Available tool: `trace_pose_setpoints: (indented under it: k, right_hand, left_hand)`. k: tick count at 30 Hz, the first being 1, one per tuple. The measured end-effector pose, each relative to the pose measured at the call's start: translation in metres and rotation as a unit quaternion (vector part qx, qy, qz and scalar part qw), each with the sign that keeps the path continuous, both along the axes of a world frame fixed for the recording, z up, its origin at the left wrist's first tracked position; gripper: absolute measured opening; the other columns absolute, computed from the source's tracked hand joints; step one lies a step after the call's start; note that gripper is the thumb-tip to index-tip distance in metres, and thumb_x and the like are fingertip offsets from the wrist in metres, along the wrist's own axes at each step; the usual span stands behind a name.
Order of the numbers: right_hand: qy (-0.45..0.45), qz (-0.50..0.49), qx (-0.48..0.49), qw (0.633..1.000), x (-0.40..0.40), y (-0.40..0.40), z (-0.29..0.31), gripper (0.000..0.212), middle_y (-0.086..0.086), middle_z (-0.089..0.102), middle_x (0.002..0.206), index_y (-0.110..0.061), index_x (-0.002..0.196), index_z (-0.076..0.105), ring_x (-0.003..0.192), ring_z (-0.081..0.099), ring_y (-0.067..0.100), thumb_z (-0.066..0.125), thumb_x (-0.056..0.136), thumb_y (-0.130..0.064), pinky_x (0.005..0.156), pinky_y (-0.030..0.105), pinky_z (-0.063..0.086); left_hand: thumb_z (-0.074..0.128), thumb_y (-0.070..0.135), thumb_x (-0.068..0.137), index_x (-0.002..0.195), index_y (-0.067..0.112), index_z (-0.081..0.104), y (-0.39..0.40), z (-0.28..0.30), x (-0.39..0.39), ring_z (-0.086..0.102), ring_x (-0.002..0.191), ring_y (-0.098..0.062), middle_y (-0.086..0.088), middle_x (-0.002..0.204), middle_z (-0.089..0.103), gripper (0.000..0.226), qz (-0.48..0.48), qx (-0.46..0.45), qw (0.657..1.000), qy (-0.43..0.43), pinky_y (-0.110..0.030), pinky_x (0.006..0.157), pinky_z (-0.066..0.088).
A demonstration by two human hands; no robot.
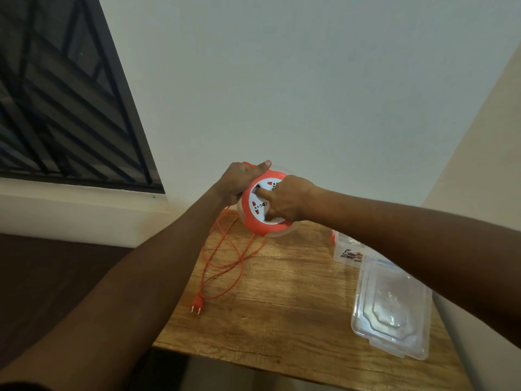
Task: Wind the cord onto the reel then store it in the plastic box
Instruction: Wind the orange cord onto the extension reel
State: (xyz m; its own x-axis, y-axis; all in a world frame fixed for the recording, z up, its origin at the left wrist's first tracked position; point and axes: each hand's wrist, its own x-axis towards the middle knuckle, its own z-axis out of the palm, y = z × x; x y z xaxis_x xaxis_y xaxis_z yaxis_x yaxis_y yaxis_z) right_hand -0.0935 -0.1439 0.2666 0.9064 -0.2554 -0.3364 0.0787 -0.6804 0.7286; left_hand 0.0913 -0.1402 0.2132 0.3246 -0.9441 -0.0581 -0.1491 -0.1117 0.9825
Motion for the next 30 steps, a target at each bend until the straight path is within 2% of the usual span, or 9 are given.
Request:
trace_pose_setpoints:
  k: [4, 7, 9, 12, 16, 24, 28, 30]
  right_hand:
    - [-0.023, -0.003, 0.004, 1.0, -0.001, 0.0, 0.001, 0.063, 0.019, 0.03, 0.151, -0.037, 0.15, 0.029, 0.127, 0.045, 0.044, 0.058, 0.094, -0.036, 0.092, 0.05, 0.05]
    - [-0.101, -0.008, 0.029, 0.994, -0.003, -0.005, -0.001, 0.065, 0.019, 0.049, 0.139, -0.031, 0.15, 0.028, 0.117, 0.056, 0.038, 0.06, 0.093, -0.034, 0.083, 0.046, 0.054]
    - [-0.187, -0.06, 0.068, 0.978, -0.004, -0.007, -0.007, 0.073, 0.016, 0.055, 0.134, -0.026, 0.151, 0.024, 0.109, 0.061, 0.036, 0.063, 0.09, -0.037, 0.08, 0.046, 0.056]
    - [-0.298, -0.135, 0.098, 0.94, 0.001, -0.006, -0.021, 0.078, 0.014, 0.062, 0.126, -0.017, 0.149, 0.027, 0.099, 0.066, 0.035, 0.061, 0.086, -0.045, 0.075, 0.044, 0.056]
    - [-0.378, -0.179, 0.111, 0.902, 0.005, -0.005, -0.034, 0.079, 0.011, 0.065, 0.12, -0.014, 0.149, 0.027, 0.097, 0.066, 0.033, 0.057, 0.085, -0.049, 0.075, 0.043, 0.054]
    - [-0.381, -0.145, 0.116, 0.906, -0.004, -0.009, -0.034, 0.076, 0.014, 0.061, 0.129, -0.017, 0.151, 0.024, 0.1, 0.066, 0.033, 0.056, 0.09, -0.048, 0.076, 0.042, 0.055]
    - [-0.278, -0.047, 0.065, 0.957, -0.019, -0.01, -0.026, 0.052, 0.017, 0.06, 0.124, -0.018, 0.138, 0.044, 0.089, 0.068, 0.034, 0.062, 0.091, -0.029, 0.067, 0.041, 0.054]
    - [-0.217, -0.008, 0.052, 0.975, -0.025, -0.012, -0.022, 0.043, 0.02, 0.045, 0.141, -0.02, 0.134, 0.051, 0.098, 0.065, 0.035, 0.062, 0.092, -0.02, 0.065, 0.041, 0.055]
  left_hand:
    - [0.073, 0.052, 0.091, 0.081, 0.015, 0.077, -0.002, -0.003, -0.001, 0.079, 0.069, -0.024, -0.008, 0.082, 0.081, 0.039, 0.002, -0.014, 1.0, 0.007, -0.033, 0.063, 0.063]
    - [0.073, 0.052, 0.091, 0.081, 0.014, 0.077, -0.003, -0.003, 0.0, 0.079, 0.072, -0.024, -0.007, 0.084, 0.082, 0.039, 0.009, -0.028, 0.999, 0.021, -0.035, 0.067, 0.064]
    - [0.073, 0.053, 0.091, 0.089, 0.012, 0.078, -0.004, -0.001, 0.0, 0.08, 0.08, -0.027, -0.01, 0.092, 0.082, 0.041, 0.019, -0.034, 0.999, 0.034, -0.038, 0.073, 0.066]
    - [0.074, 0.052, 0.09, 0.091, 0.009, 0.078, -0.007, 0.001, -0.004, 0.08, 0.077, -0.027, -0.012, 0.092, 0.082, 0.043, 0.034, -0.044, 0.998, 0.04, -0.034, 0.066, 0.065]
    - [0.071, 0.053, 0.092, 0.092, 0.014, 0.078, -0.01, 0.003, -0.007, 0.08, 0.08, -0.027, -0.01, 0.094, 0.082, 0.04, 0.05, -0.043, 0.997, 0.025, -0.036, 0.071, 0.066]
    - [0.067, 0.052, 0.095, 0.091, 0.018, 0.077, -0.008, -0.003, -0.008, 0.08, 0.072, -0.021, -0.001, 0.085, 0.082, 0.036, 0.059, -0.045, 0.997, 0.033, -0.027, 0.059, 0.062]
    - [0.069, 0.049, 0.095, 0.087, 0.015, 0.077, -0.006, -0.004, -0.005, 0.079, 0.068, -0.02, -0.003, 0.082, 0.082, 0.036, 0.059, -0.05, 0.996, 0.04, -0.026, 0.057, 0.062]
    - [0.07, 0.05, 0.094, 0.088, 0.015, 0.077, -0.005, -0.005, -0.004, 0.079, 0.07, -0.022, -0.007, 0.087, 0.082, 0.036, 0.059, -0.047, 0.997, 0.031, -0.029, 0.06, 0.063]
